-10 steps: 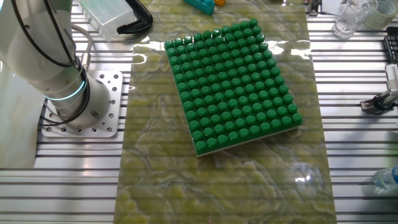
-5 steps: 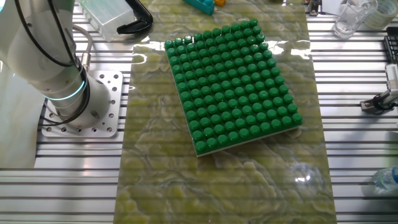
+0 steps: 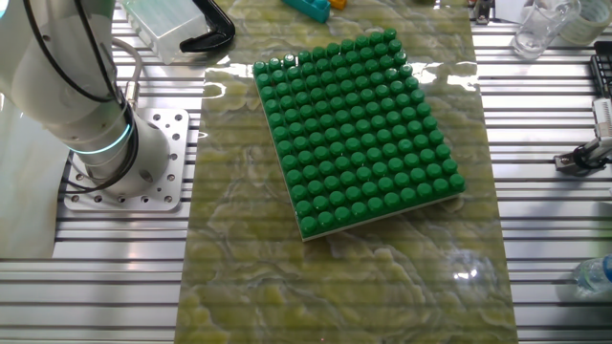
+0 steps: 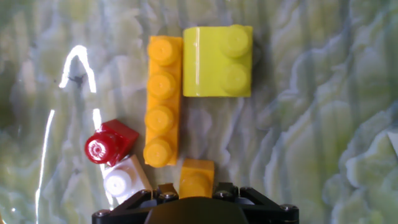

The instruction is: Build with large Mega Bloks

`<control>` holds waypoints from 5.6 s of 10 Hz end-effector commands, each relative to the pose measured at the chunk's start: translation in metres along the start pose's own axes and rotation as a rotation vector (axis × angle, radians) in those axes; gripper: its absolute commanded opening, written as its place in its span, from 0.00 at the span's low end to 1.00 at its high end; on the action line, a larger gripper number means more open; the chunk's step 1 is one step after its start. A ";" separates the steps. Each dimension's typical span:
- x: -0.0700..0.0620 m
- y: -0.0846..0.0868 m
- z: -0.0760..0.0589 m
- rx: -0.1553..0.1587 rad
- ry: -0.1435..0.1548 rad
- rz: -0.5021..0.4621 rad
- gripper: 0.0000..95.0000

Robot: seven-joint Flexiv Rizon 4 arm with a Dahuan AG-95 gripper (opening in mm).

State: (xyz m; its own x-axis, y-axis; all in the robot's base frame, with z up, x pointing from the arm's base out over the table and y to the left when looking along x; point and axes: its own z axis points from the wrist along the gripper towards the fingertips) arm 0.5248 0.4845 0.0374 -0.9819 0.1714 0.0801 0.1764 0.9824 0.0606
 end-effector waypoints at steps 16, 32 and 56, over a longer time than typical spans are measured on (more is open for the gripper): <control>-0.006 -0.003 -0.059 0.013 -0.039 -0.084 0.00; -0.031 -0.132 -0.124 0.051 -0.020 -0.361 0.00; -0.025 -0.154 -0.112 0.036 -0.026 -0.558 0.00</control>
State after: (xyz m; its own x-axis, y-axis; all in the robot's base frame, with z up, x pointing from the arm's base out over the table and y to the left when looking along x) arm 0.5308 0.3198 0.1348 -0.9250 -0.3793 0.0198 -0.3777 0.9241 0.0582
